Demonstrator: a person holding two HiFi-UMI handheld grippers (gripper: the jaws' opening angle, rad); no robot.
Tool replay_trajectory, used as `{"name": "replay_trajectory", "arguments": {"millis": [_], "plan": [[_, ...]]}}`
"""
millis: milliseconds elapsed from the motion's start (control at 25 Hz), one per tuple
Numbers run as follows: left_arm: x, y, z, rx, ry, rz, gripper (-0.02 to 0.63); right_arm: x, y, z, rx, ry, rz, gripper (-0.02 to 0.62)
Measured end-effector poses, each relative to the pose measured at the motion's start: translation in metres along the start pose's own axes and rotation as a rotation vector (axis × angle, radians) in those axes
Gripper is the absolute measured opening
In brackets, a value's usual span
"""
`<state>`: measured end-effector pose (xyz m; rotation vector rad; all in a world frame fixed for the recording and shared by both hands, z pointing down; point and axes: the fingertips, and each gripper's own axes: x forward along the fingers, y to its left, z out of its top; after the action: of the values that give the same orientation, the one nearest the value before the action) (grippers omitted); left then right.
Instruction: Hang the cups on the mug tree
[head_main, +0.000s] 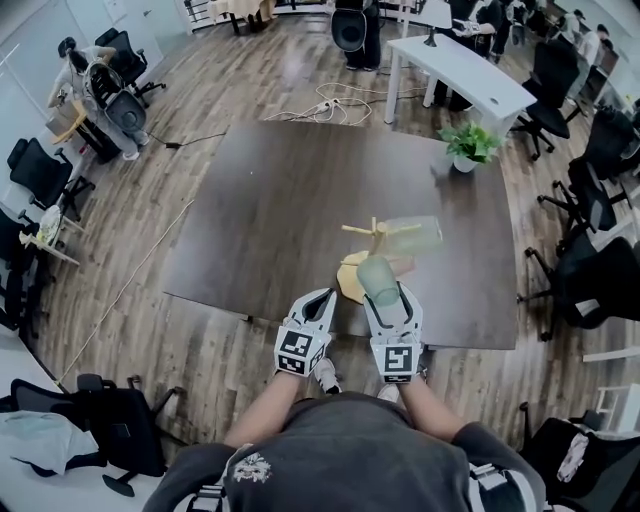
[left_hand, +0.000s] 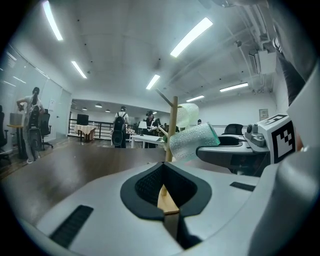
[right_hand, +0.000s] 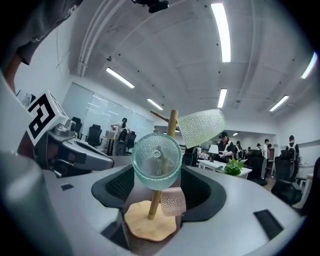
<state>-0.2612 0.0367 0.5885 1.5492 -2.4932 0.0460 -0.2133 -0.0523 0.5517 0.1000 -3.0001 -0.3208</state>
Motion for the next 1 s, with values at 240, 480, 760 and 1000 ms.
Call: {"name": "replay_trajectory", "arguments": {"millis": [240,480,760,1000], "plan": [[0.012,0.007,-0.001,0.008,0.002,-0.057,0.006,0.003,0.005,-0.005,-0.003,0.02,-0.047,0.308],[0.018,0.008,-0.002,0.014,0.003,-0.113,0.006,0.002,0.005,0.001,-0.006,0.002,-0.099,0.308],[0.021,-0.001,-0.002,0.021,-0.01,-0.141,0.006,-0.011,0.004,-0.002,0.025,-0.006,-0.123,0.308],[0.004,-0.023,0.0,0.01,-0.022,-0.134,0.006,-0.037,0.011,0.0,0.068,-0.017,-0.065,0.302]]}}
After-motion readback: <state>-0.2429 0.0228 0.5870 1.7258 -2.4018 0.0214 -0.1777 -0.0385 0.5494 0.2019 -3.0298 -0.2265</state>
